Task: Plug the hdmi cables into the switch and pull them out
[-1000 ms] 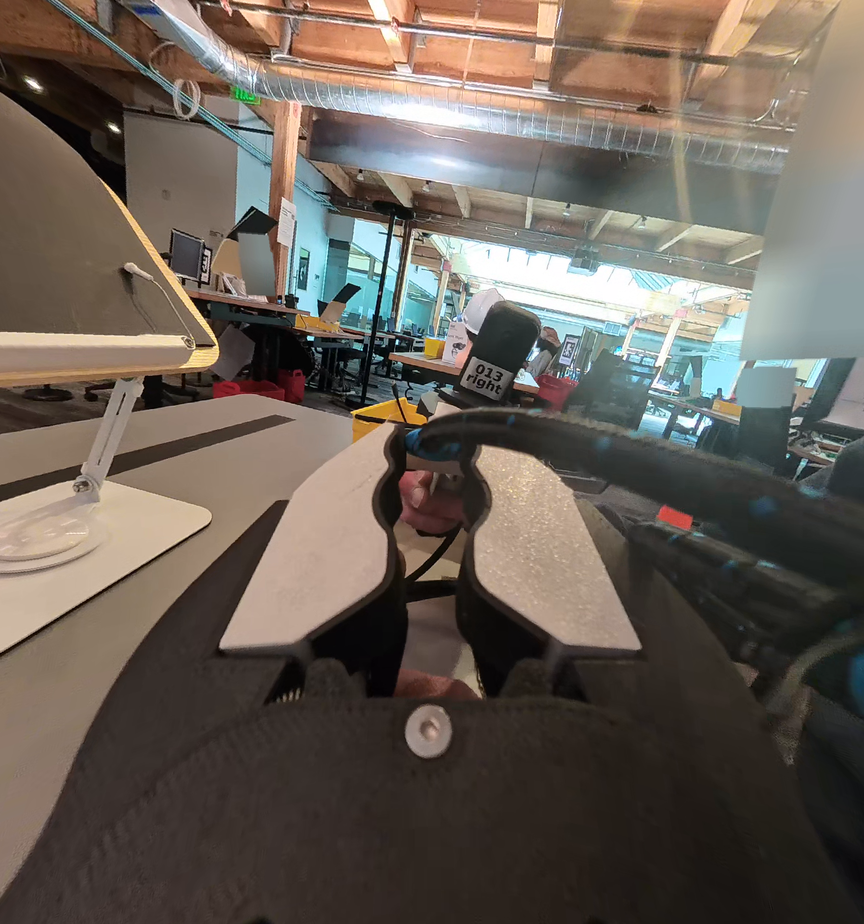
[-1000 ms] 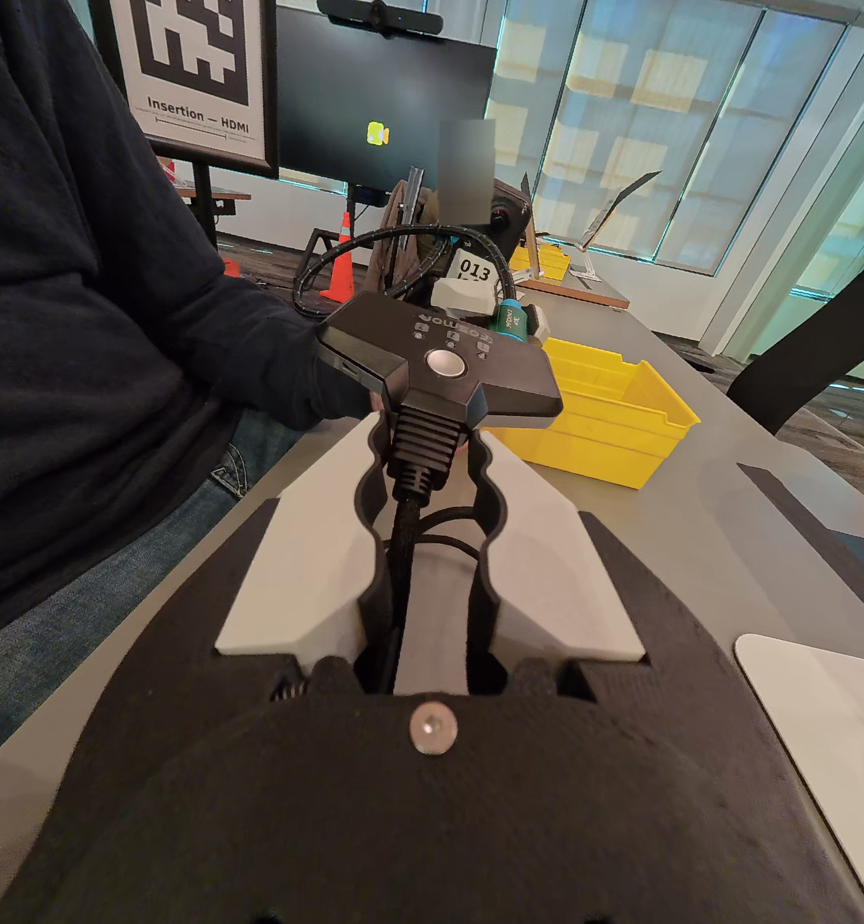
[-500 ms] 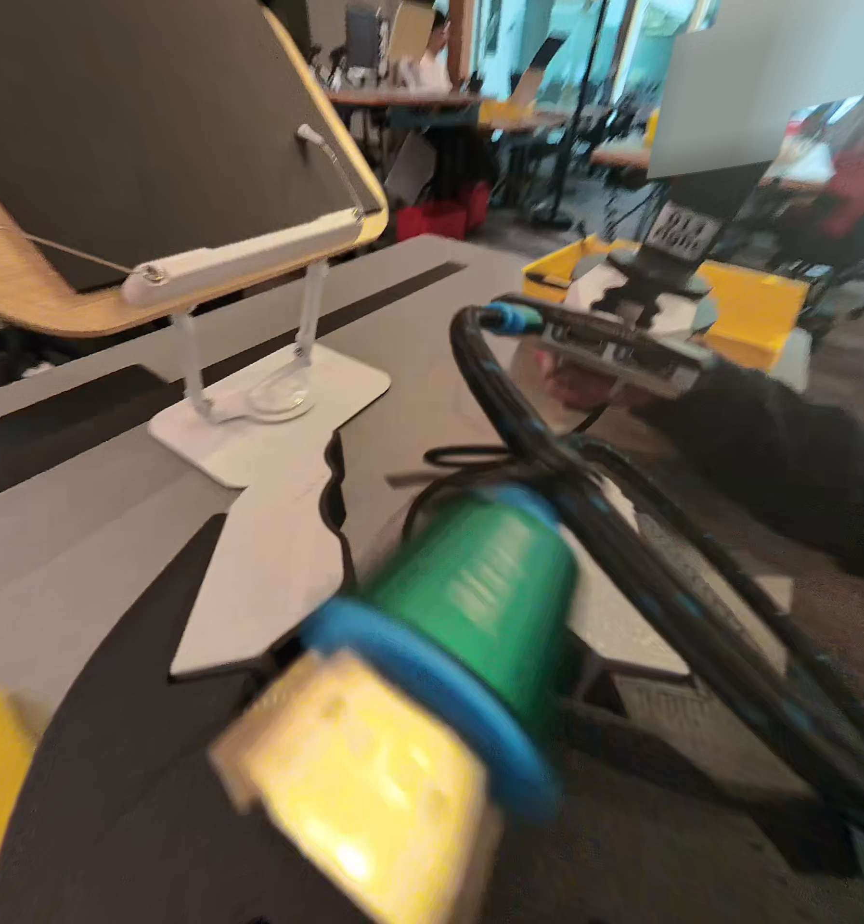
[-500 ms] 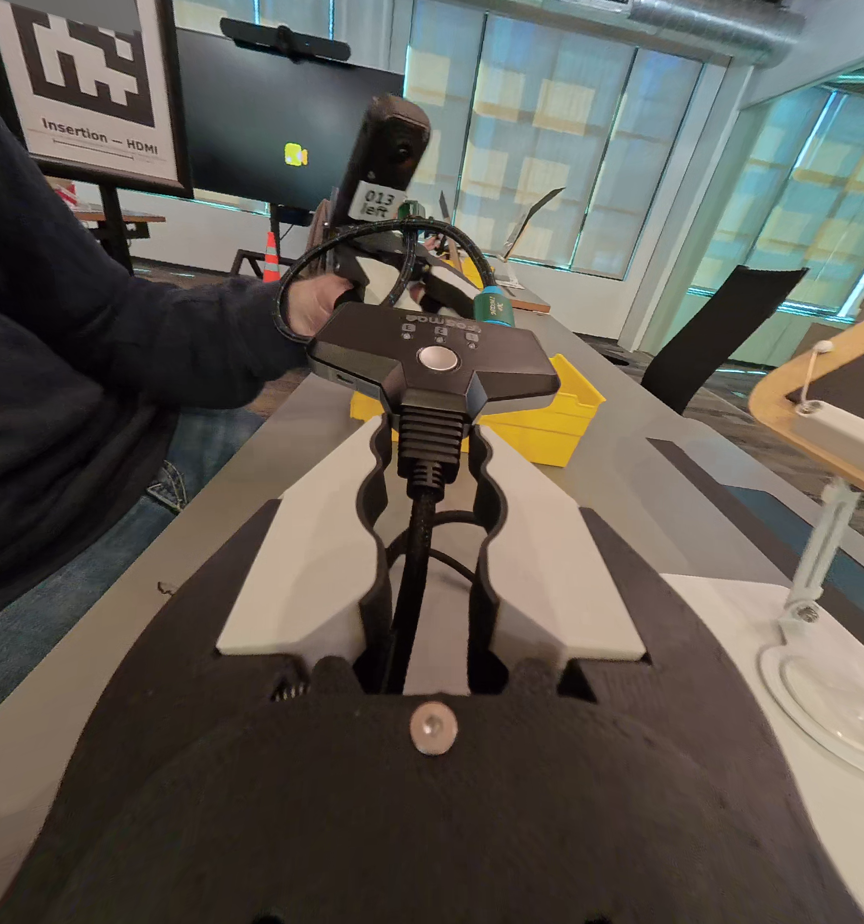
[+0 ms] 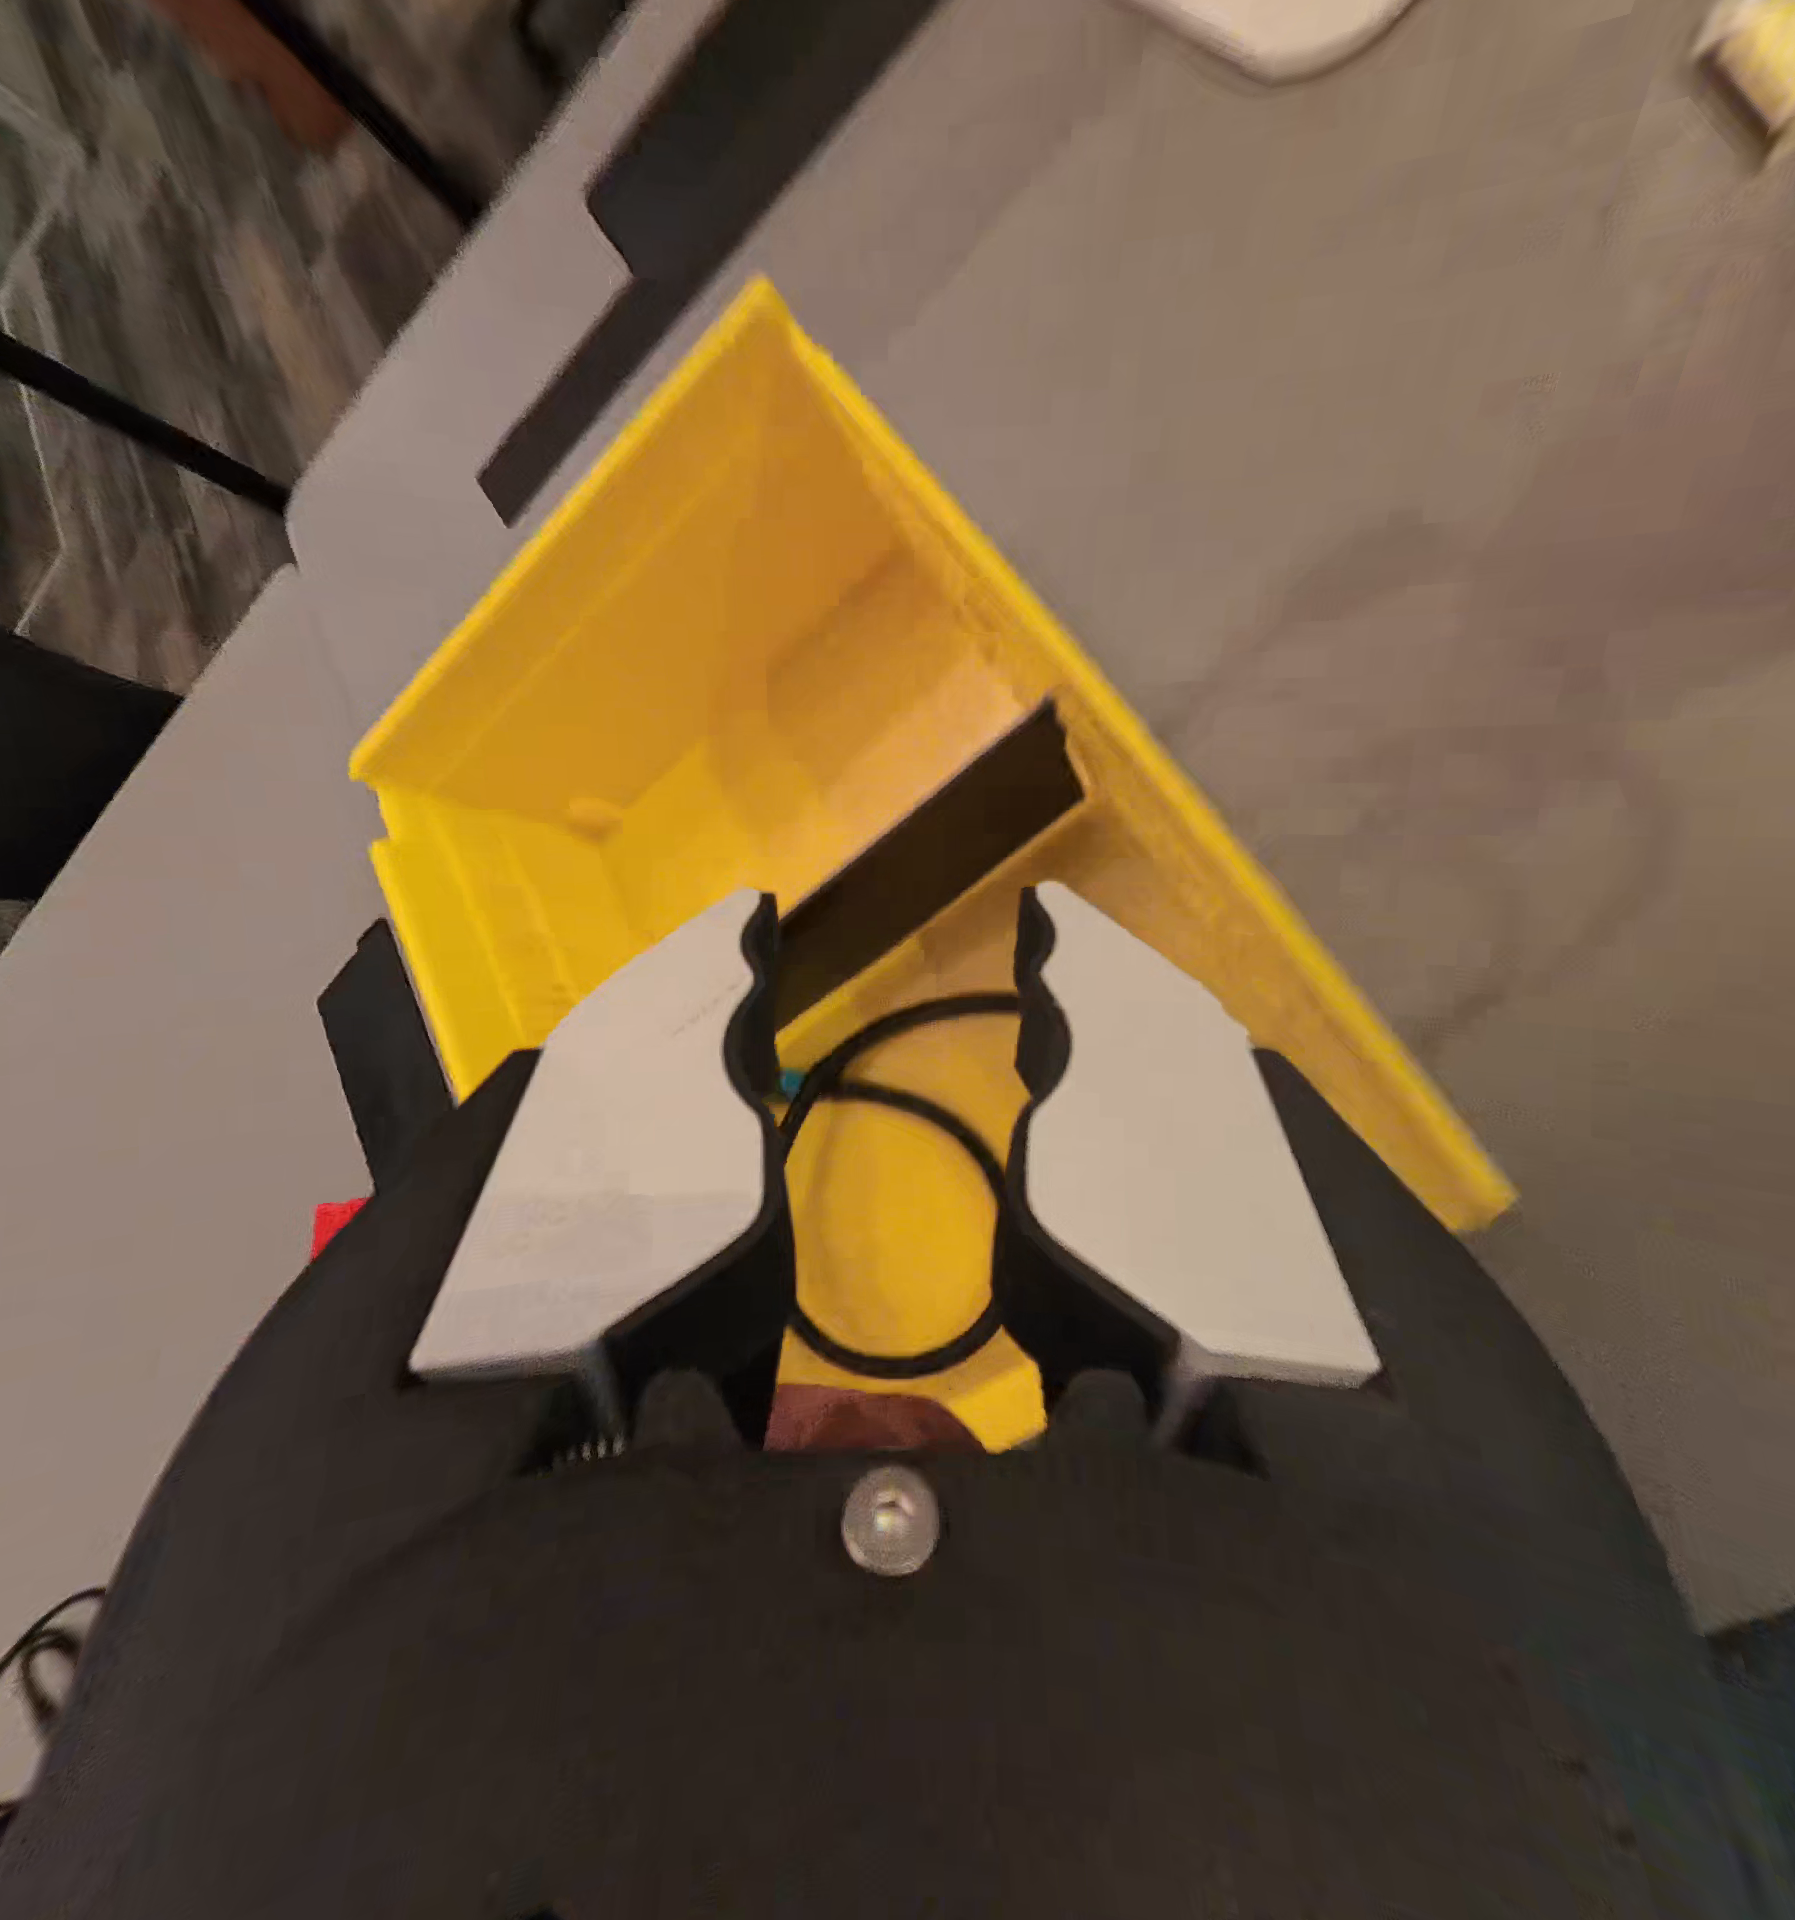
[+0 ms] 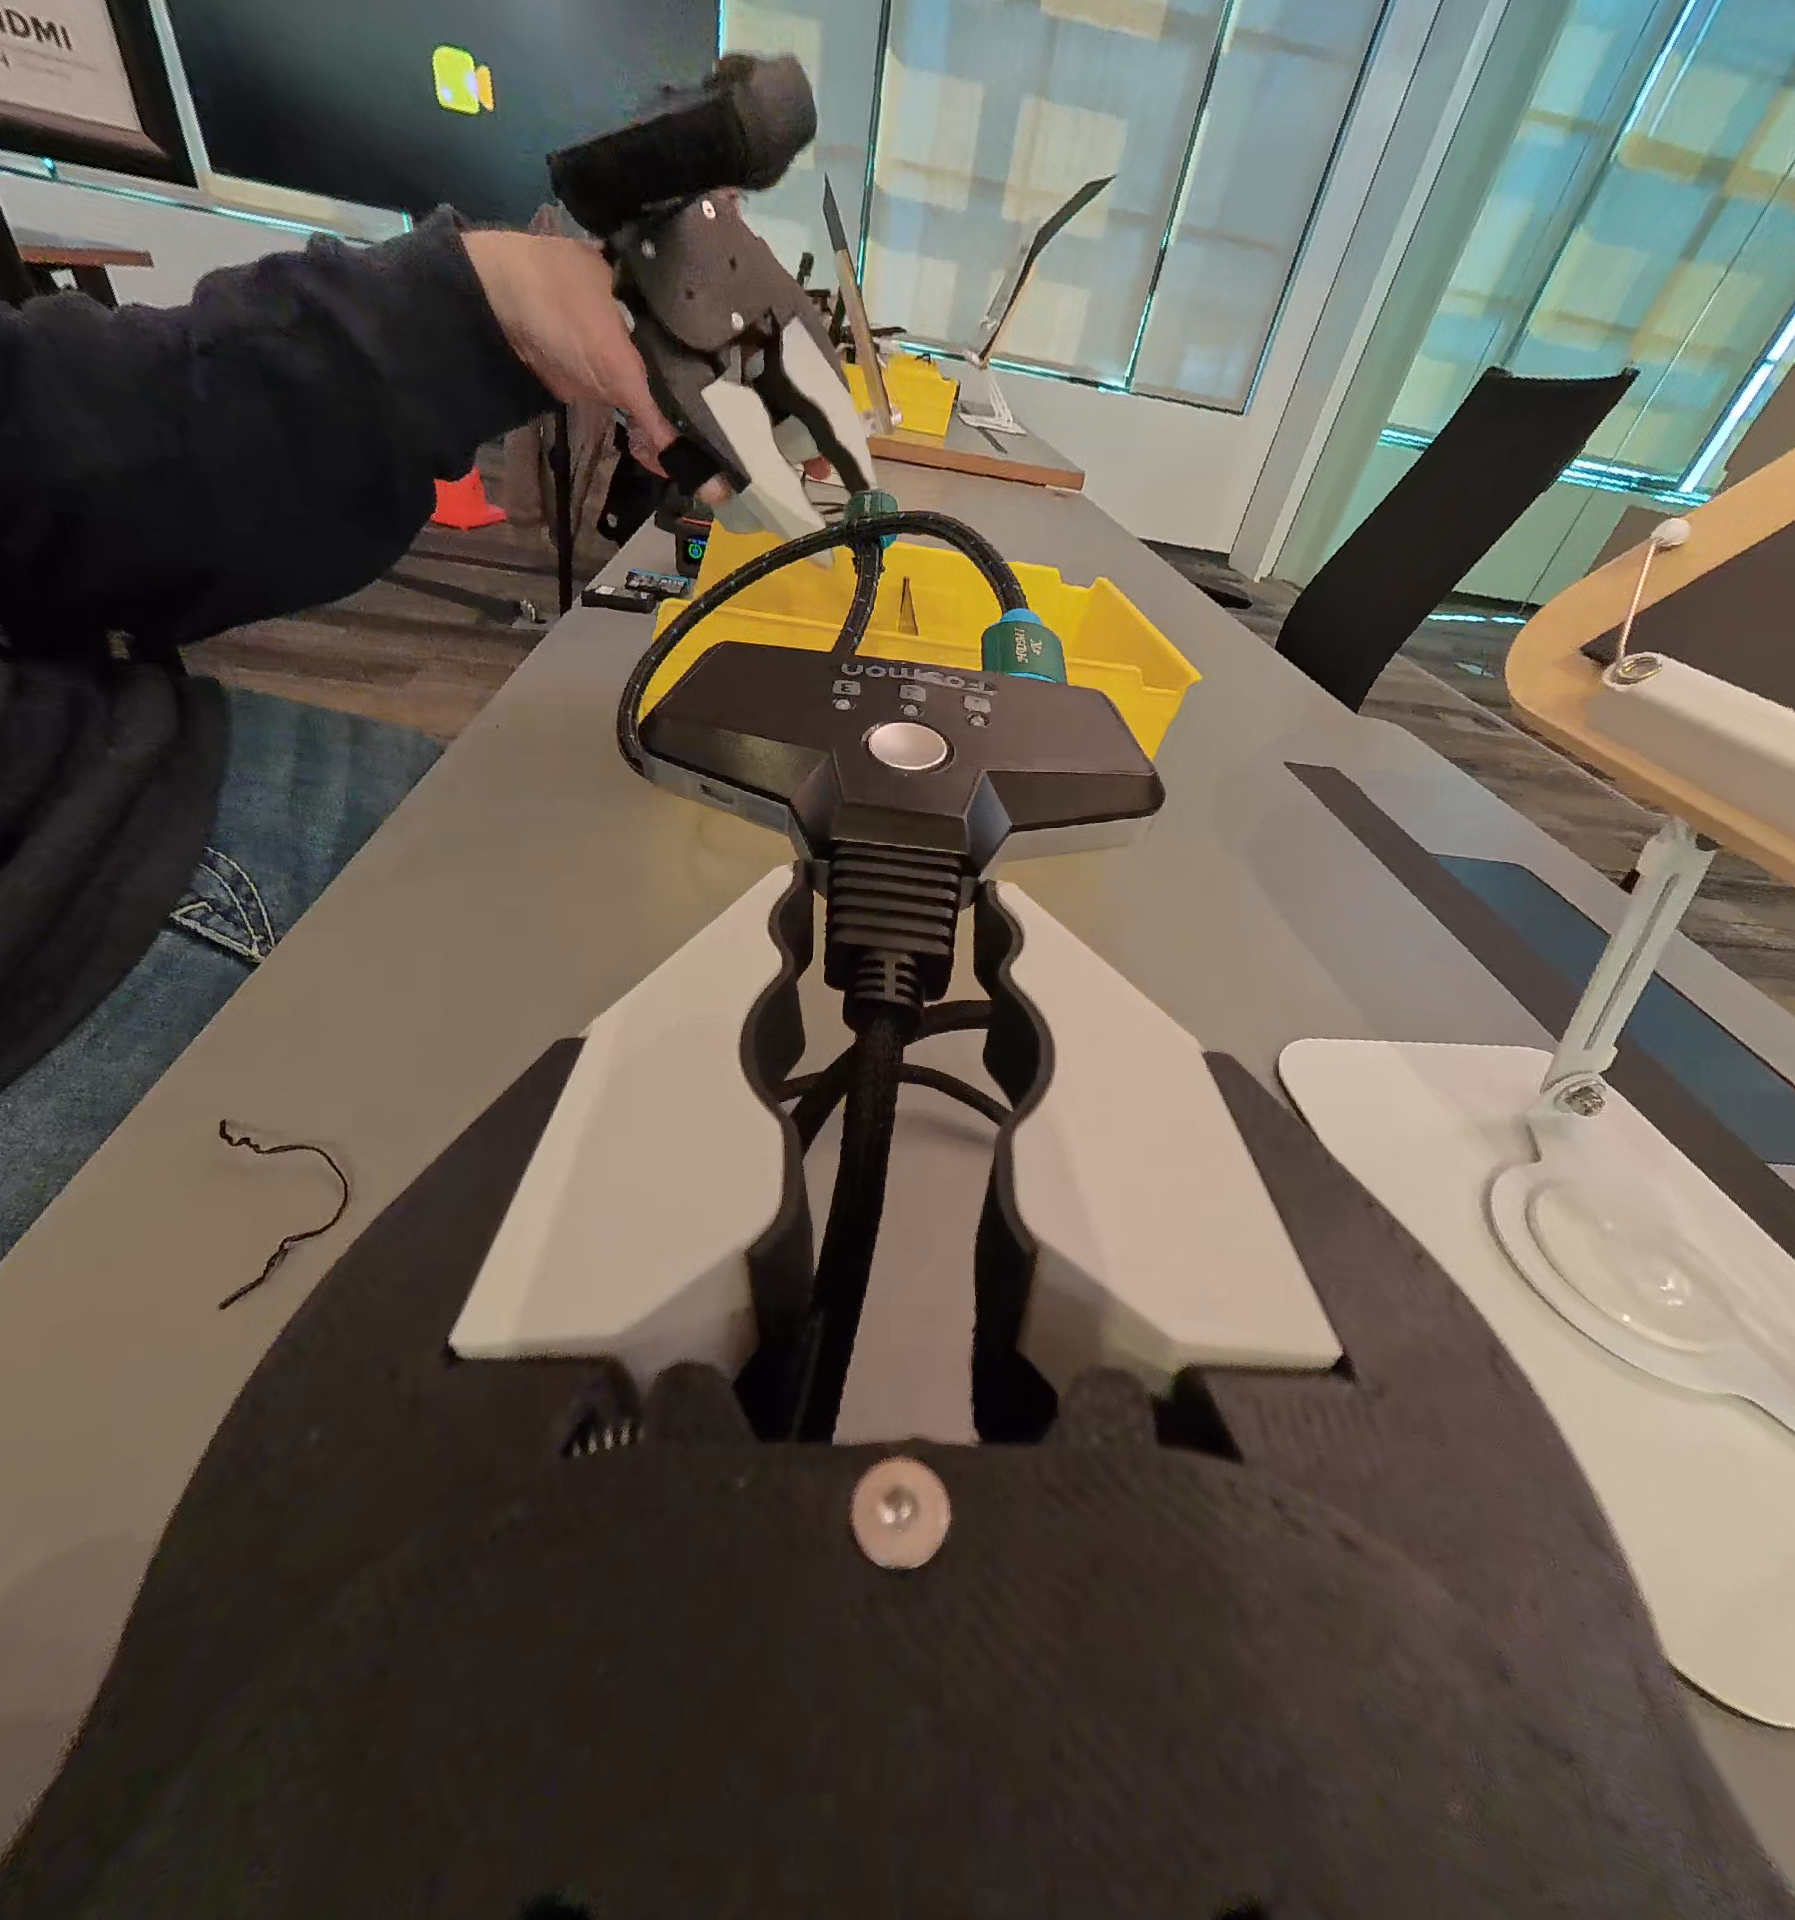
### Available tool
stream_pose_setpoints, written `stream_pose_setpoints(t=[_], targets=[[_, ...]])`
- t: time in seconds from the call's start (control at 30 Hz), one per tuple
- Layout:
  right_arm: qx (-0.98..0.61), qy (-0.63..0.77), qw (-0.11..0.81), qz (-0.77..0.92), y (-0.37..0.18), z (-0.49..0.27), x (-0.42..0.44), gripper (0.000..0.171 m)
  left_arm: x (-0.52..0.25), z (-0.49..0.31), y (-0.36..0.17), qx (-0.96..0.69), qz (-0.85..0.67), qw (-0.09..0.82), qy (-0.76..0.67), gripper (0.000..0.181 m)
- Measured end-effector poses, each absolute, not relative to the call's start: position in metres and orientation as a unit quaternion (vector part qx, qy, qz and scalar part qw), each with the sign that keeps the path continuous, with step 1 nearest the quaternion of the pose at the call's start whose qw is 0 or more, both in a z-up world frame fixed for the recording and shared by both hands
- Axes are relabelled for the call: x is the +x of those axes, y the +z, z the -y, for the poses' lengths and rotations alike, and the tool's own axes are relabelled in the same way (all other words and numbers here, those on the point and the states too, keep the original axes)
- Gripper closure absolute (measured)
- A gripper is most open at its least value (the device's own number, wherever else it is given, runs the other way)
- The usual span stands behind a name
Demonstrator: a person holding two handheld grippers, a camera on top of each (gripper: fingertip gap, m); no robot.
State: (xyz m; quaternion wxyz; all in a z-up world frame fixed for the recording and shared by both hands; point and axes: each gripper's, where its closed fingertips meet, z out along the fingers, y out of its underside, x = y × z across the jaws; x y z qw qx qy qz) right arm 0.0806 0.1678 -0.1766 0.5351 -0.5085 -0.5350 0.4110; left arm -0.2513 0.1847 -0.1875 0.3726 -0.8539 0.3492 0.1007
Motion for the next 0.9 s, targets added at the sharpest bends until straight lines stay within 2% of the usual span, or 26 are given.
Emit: stream_pose_setpoints(t=[0.17,0.5,0.7,0.83,0.9], targets=[[-0.511,0.408,0.531,0.539,-0.18,-0.168,0.079,0.143,-0.28,-0.178,-0.246,-0.851,-0.425,0.278,0.133,0.144],[-0.55,0.351,0.497,0.573,-0.21,-0.173,0.072,0.143,-0.304,-0.194,-0.311,-0.832,-0.509,0.147,0.164,0.164],[-0.595,0.286,0.442,0.607,-0.25,-0.18,0.064,0.142,-0.308,-0.212,-0.316,-0.807,-0.532,0.159,0.201,0.173],[-0.606,0.257,0.426,0.621,-0.265,-0.182,0.063,0.144,-0.311,-0.217,-0.312,-0.806,-0.525,0.176,0.208,0.161],[-0.608,0.247,0.423,0.624,-0.268,-0.184,0.064,0.144,-0.312,-0.217,-0.313,-0.809,-0.52,0.185,0.201,0.162]])
